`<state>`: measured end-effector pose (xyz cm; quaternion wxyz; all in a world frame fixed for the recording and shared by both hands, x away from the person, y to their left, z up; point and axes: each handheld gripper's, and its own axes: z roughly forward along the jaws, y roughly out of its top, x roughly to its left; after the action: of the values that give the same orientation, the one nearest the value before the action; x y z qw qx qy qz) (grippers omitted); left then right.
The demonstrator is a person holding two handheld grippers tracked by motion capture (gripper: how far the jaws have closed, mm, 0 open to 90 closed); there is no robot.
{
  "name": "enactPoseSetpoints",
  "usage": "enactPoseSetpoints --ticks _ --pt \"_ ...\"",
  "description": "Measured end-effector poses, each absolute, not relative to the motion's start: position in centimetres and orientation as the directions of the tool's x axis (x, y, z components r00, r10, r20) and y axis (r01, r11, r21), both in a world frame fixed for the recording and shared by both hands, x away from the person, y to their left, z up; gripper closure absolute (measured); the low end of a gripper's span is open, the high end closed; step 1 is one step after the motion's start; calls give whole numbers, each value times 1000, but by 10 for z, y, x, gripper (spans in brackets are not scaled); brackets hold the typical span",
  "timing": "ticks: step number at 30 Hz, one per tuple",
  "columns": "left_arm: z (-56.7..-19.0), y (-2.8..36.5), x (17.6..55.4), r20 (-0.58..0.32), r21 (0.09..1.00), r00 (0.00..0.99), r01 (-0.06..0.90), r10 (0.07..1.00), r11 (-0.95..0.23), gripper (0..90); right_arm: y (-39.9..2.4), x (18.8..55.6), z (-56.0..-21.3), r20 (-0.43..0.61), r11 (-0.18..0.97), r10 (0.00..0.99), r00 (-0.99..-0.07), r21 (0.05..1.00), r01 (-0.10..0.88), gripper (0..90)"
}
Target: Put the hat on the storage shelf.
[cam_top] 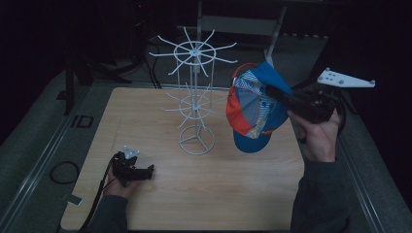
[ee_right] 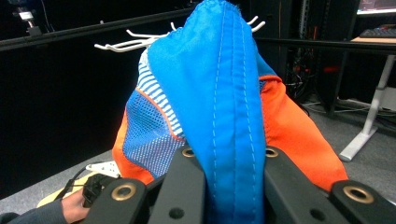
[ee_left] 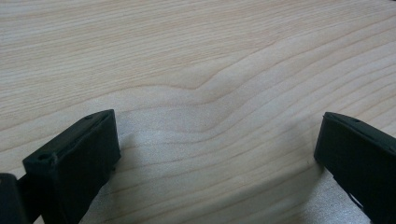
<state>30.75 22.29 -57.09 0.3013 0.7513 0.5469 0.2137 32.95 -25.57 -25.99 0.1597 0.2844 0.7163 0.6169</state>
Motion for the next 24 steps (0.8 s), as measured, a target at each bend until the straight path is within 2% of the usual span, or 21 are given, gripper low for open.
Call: enactPoseSetpoints --ticks 24 --pt "-571 222 308 -10 688 308 692 951 -217 2 -258 324 -243 98 63 602 -792 983 170 874"
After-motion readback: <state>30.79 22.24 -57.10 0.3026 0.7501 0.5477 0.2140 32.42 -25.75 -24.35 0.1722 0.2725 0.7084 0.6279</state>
